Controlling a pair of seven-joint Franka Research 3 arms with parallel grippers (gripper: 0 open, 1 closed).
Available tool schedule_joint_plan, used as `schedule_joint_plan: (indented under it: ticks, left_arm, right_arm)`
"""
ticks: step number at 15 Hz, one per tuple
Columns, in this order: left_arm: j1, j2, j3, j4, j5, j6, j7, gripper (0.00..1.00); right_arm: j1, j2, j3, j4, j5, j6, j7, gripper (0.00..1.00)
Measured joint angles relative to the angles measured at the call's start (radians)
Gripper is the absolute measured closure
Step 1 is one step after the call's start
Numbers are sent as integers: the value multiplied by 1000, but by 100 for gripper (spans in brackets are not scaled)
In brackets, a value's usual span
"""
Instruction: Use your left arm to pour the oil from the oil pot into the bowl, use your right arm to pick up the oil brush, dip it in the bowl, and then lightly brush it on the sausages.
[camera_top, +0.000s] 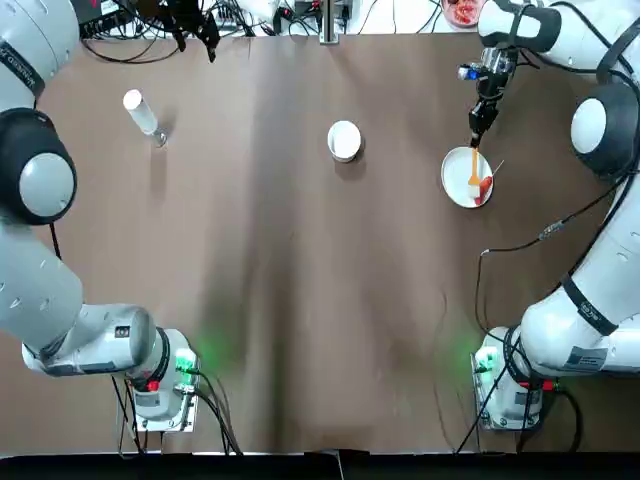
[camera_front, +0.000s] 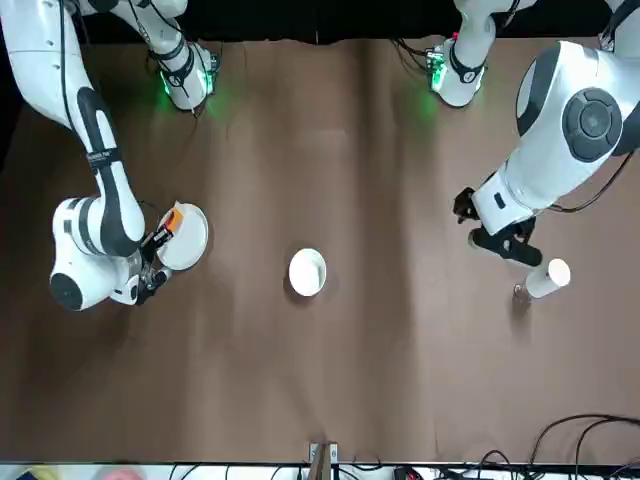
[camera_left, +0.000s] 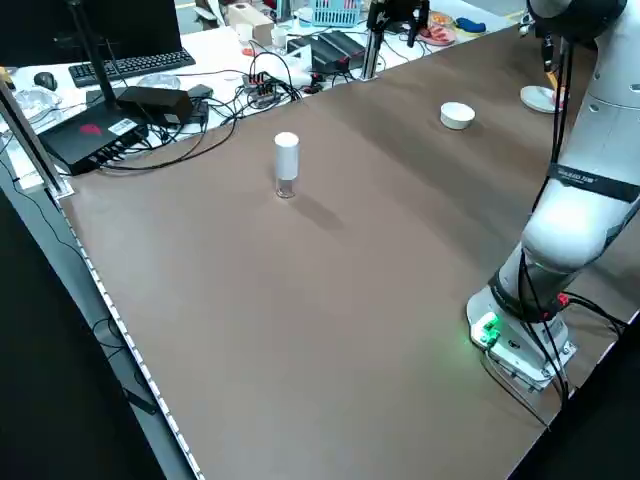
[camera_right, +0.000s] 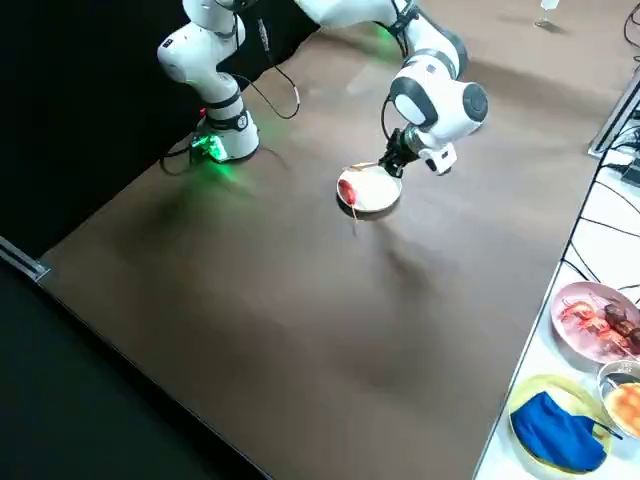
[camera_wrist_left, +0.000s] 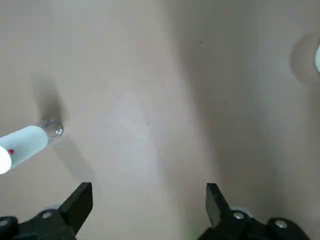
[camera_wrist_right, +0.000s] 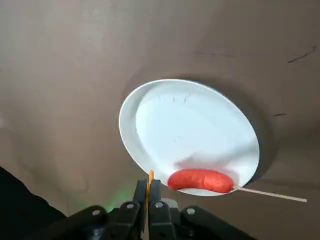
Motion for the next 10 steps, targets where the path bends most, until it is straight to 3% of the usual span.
schedule_joint_plan:
  ticks: [5, 10]
  left_arm:
    - [79, 4, 22, 0, 16, 0, -42, 0]
    - [76, 13, 26, 0, 20, 0, -82, 0]
  right_arm:
    - [0, 42, -3, -9, -59, 68, 0, 96]
    - [-7, 44, -4, 23, -96, 79, 0, 96]
